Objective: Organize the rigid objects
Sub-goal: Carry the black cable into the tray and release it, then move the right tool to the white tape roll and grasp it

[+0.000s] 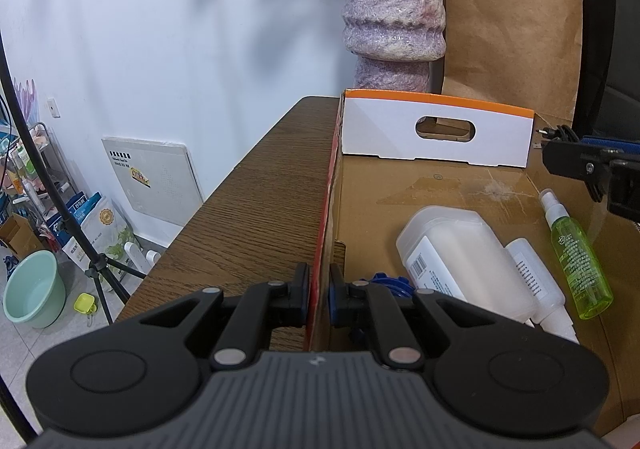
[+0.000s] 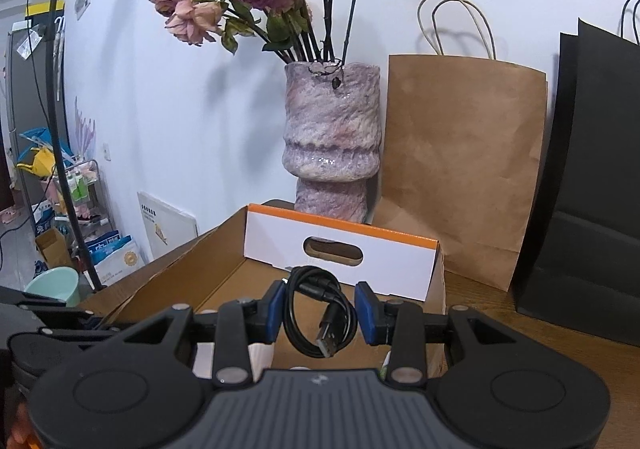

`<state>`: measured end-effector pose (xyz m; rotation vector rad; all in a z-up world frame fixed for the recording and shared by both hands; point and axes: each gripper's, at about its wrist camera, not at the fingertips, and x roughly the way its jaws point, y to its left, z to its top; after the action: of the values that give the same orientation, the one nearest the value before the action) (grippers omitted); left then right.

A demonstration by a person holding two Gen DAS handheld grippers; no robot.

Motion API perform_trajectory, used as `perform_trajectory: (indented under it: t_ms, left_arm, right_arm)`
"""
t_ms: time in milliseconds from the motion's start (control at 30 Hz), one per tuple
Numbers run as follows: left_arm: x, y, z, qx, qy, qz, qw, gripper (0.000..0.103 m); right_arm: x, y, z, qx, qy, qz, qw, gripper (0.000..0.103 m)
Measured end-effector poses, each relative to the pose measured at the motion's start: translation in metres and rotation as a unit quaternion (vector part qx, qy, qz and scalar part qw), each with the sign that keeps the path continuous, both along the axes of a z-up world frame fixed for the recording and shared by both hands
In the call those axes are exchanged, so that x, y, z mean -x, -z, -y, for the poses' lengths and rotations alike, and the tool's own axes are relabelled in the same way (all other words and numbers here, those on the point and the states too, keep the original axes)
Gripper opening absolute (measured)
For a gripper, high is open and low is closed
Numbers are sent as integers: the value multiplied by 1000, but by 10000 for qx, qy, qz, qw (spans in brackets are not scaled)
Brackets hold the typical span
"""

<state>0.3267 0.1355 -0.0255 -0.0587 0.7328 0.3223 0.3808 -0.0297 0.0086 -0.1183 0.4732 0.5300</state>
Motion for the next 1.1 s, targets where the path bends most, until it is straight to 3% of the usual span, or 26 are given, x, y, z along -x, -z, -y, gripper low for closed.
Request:
perform_trajectory:
  t_ms: [133, 167, 200, 267, 1100]
  left_arm:
    - [0, 0, 0, 2, -1, 0, 10000, 10]
    - [0, 0, 0, 5, -1, 1, 10000, 10]
    - [0, 0, 0, -2, 1, -1, 10000, 10]
    - [0, 0, 0, 2, -2, 1, 10000, 10]
    - [0, 0, 0, -1, -2, 0, 10000, 10]
  right_arm:
    - [-3, 1, 0, 40, 0, -67, 10000, 40]
    - [-2, 1, 0, 48, 20, -52, 10000, 53]
    - [-1, 0, 1, 66, 60, -5, 10000, 75]
    - [1, -2, 2, 118, 186, 142, 9997, 101]
    - [9, -10, 17, 240, 441, 397, 9979, 103]
